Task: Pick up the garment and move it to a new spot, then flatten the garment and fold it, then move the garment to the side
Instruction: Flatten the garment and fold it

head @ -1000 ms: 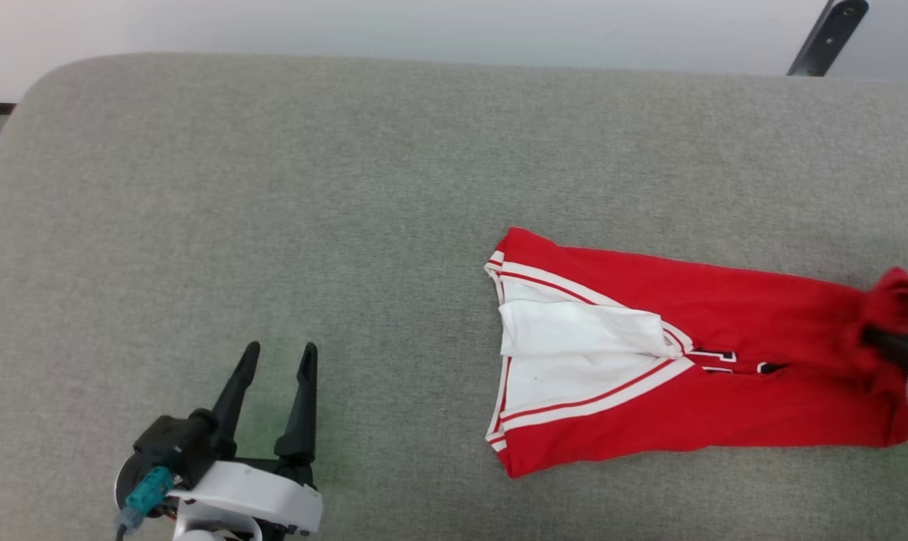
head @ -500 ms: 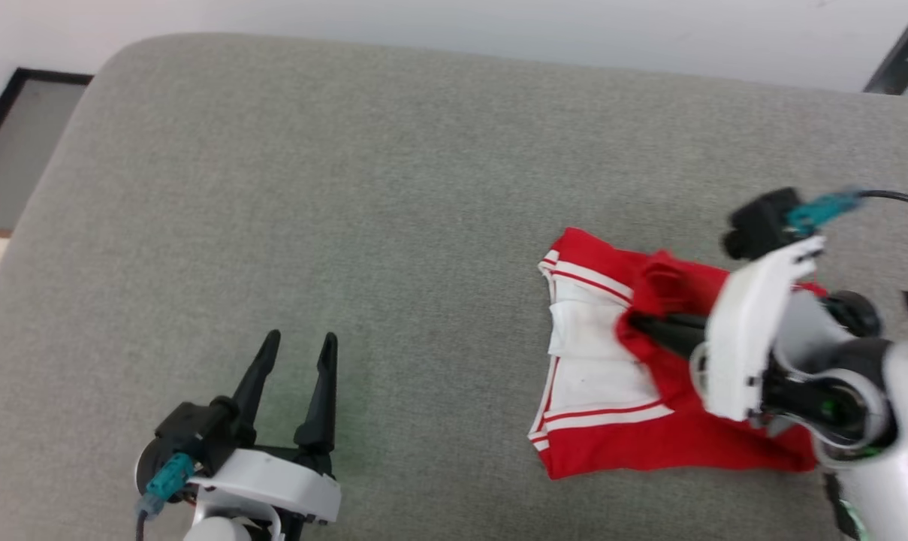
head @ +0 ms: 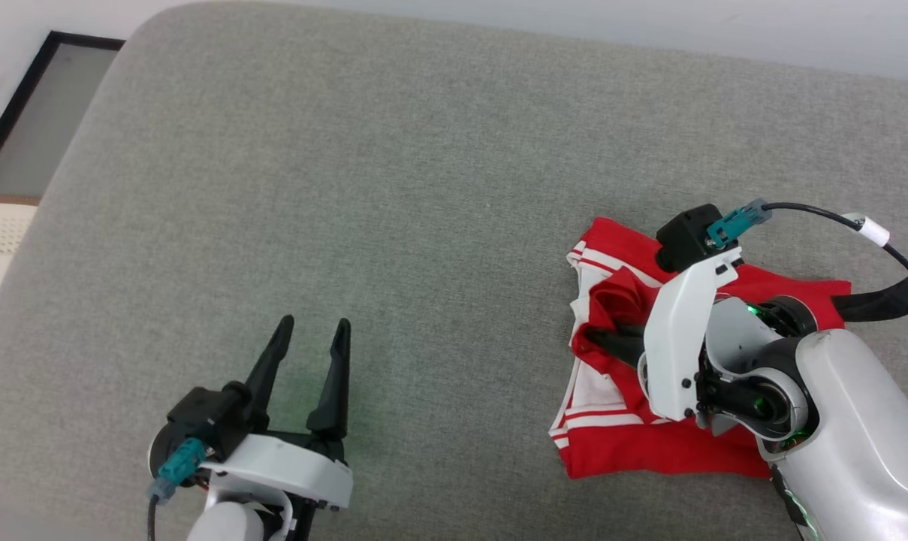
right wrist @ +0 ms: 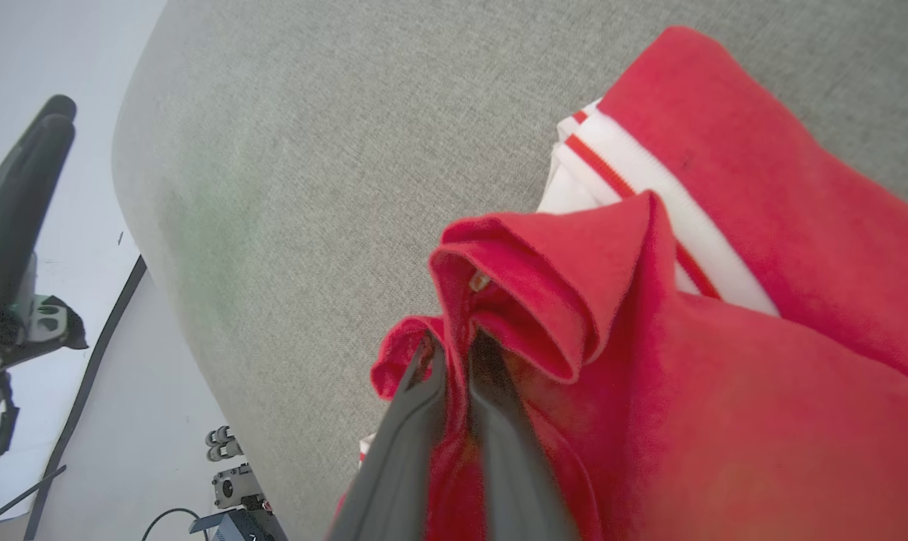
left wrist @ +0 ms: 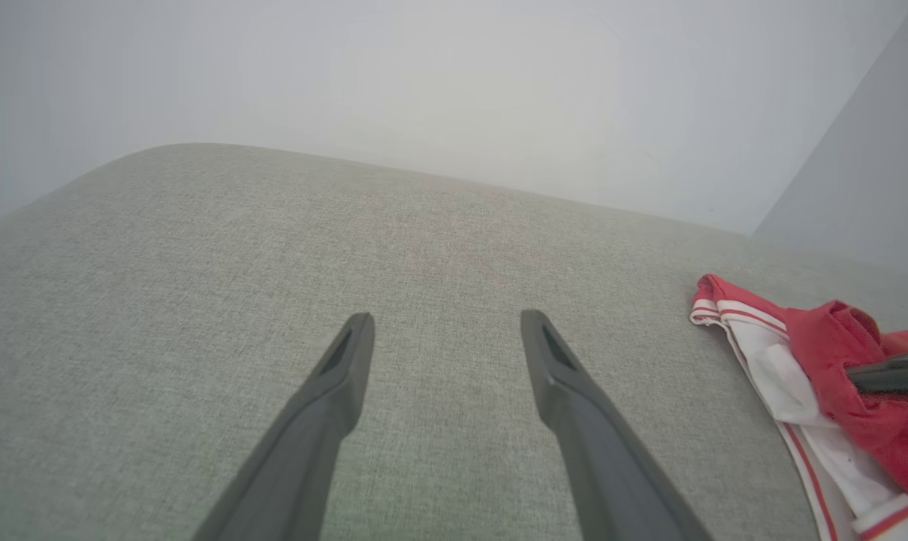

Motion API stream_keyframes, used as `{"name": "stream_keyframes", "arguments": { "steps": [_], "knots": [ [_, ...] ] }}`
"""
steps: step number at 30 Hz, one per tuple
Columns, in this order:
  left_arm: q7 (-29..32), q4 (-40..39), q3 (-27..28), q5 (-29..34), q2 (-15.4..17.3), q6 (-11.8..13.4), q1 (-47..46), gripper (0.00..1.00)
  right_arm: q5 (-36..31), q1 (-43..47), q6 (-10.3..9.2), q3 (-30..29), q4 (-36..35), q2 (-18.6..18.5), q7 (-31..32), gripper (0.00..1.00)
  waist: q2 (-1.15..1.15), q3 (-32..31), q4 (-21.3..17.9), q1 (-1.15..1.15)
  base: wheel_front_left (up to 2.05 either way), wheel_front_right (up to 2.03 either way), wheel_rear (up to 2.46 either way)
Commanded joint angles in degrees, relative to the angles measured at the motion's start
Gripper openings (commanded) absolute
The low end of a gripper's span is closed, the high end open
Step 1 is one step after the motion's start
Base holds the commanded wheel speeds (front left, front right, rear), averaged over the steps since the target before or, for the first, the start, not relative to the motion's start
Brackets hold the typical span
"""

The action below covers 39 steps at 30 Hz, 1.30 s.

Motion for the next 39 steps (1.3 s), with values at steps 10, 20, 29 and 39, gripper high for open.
{"name": "stream_keyframes", "arguments": {
  "steps": [10,20,29,39],
  "knots": [
    [-0.02,1.53,0.91,-0.7,1.21,-0.27,-0.66,1.0,4.03,-0.45,-0.04,-0.44,0.41,-1.44,-7.96,1.0,0.0,-2.16,-4.33,0.0,0.0,0.0,0.0],
    [-0.02,4.05,1.17,-1.67,2.7,-0.27,-1.16,1.0,1.65,4.82,-0.04,-4.72,0.4,-7.38,-16.63,1.0,0.0,-4.97,-9.63,0.0,0.0,0.0,0.0],
    [-0.02,6.56,2.61,-1.25,4.3,-0.27,-1.64,1.0,-5.86,11.35,-0.04,-10.94,2.9,-10.13,-31.44,1.0,0.0,-6.88,-13.7,0.0,0.0,0.0,0.0],
    [-0.02,6.76,4.91,0.1,4.81,-0.23,2.77,1.0,-10.32,19.02,-0.04,-16.15,3.51,-7.65,-45.53,1.0,0.0,-10.97,-15.08,0.0,0.0,0.0,0.0]
  ]
}}
